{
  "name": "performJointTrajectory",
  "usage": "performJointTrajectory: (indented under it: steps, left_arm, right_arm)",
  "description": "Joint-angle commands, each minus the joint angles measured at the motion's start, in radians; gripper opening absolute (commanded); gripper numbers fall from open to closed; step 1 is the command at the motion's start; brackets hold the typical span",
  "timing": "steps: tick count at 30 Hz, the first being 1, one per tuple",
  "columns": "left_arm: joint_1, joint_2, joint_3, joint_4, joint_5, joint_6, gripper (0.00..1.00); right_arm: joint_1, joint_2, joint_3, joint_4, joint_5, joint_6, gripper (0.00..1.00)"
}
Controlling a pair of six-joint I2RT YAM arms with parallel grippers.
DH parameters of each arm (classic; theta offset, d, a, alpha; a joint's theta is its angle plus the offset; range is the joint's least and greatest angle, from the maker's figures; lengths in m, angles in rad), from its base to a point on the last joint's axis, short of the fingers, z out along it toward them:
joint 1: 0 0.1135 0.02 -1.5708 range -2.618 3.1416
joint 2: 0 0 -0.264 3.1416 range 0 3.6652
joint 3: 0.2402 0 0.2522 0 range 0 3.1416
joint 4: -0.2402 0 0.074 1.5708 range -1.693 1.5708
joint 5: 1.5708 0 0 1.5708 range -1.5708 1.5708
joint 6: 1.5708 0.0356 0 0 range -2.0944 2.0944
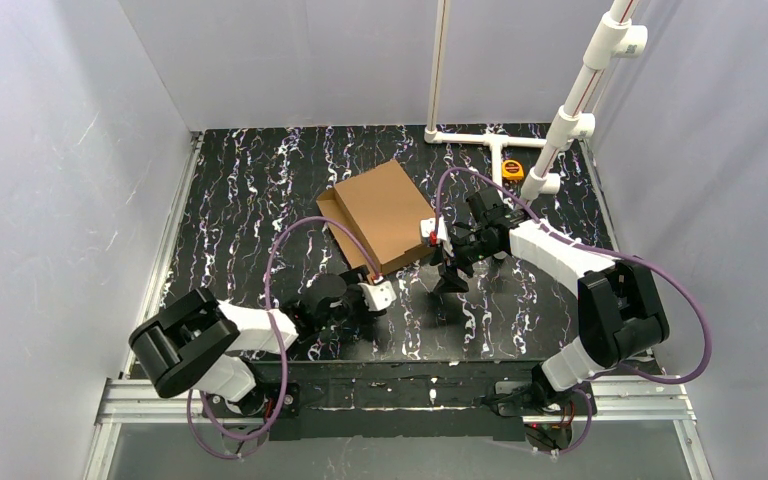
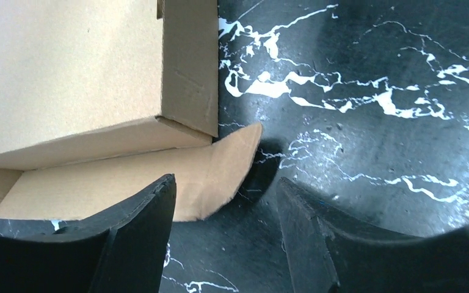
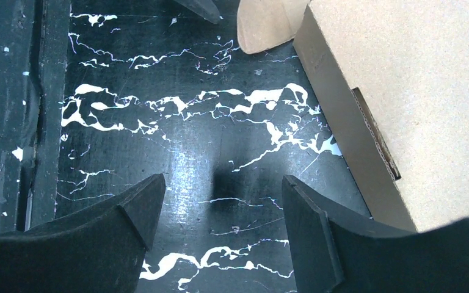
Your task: Fold the paper box
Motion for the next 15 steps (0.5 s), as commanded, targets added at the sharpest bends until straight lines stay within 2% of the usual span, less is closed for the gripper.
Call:
performJointTrajectory:
  steps: [1,6,15]
  left_arm:
    - [-0.004,0.036,0.046,0.052,-0.038,0.026,0.56]
    - [-0.003,0.080,0.056,0.054,-0.043,0.018,0.41]
    - [-0.001,0.119,0.068,0.065,-0.083,-0.006,0.38]
  right_arm:
    - [-0.005,0.007,0.042,-0.018,-0.024,-0.015,0.79]
    - [-0.005,0.009,0.043,-0.021,-0.024,-0.020,0.79]
    - [-0.005,0.010,0.044,-0.024,-0.025,-0.019,0.79]
